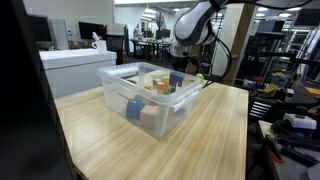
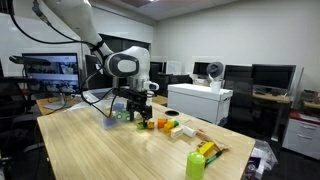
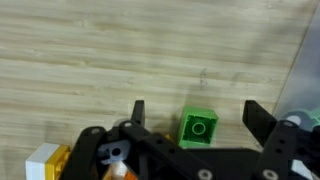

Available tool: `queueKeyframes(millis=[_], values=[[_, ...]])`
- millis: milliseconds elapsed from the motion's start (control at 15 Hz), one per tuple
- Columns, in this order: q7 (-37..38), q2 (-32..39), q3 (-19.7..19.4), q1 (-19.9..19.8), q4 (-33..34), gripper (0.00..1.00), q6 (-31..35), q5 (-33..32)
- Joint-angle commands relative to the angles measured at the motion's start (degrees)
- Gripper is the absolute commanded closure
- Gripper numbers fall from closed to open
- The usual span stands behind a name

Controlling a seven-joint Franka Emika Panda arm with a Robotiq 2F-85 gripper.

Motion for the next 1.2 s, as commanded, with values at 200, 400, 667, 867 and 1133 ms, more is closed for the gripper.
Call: queueKeyframes(millis=[200,400,667,867,1133], values=[[2.59,2.19,0.51,0.76,-0.19,0.07,6.18,-1.77],[2.35,3.36,0.80,0.71,0.28,0.34,8.65,-1.89],[1.96,4.65,0.96,0.59,0.85,0.73,10.73,-2.24],[2.05,5.09,0.97,0.54,1.22,0.90,11.23,-2.36],[4.35,0.94,0.60,1.73,2.79,0.88,8.03,-3.40]])
